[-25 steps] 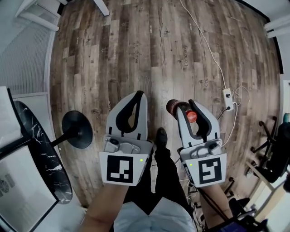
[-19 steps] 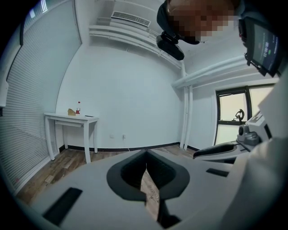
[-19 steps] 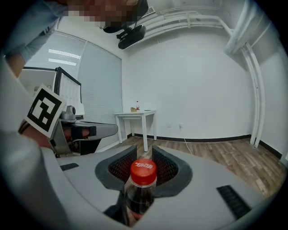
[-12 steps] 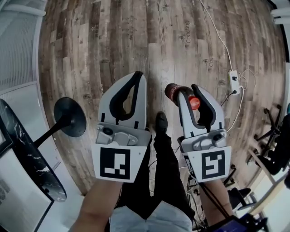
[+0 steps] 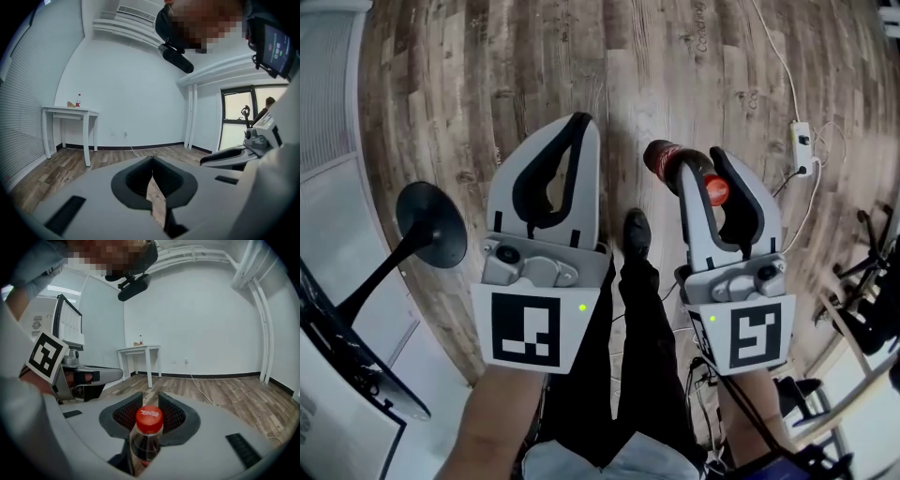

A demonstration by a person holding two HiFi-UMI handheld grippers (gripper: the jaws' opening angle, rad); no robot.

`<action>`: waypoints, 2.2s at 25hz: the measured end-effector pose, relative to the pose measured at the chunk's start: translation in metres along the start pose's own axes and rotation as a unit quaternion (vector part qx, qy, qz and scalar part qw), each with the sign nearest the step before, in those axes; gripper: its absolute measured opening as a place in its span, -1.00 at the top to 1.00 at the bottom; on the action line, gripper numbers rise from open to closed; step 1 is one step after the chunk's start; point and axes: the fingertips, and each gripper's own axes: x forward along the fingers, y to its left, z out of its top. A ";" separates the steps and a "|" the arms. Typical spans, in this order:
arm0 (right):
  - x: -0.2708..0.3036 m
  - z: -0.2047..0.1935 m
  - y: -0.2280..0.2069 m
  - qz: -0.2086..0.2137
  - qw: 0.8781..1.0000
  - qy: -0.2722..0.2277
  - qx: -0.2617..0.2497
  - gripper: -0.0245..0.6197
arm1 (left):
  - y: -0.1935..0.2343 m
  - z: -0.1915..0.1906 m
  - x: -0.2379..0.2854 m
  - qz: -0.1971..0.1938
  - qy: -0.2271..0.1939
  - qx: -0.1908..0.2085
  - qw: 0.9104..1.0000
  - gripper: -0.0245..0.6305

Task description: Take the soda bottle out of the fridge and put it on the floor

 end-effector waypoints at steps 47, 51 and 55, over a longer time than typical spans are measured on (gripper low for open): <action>0.100 -0.234 0.008 0.020 0.998 0.053 -0.004 0.55 | 0.056 -0.235 0.041 -0.004 0.023 -0.009 1.000 0.87; 0.105 -0.245 0.008 0.018 0.998 0.053 -0.007 0.55 | 0.058 -0.244 0.039 0.001 0.024 -0.015 1.000 0.87; 0.111 -0.253 0.011 0.020 0.998 0.053 -0.010 0.55 | 0.058 -0.251 0.036 -0.001 0.028 -0.015 1.000 0.87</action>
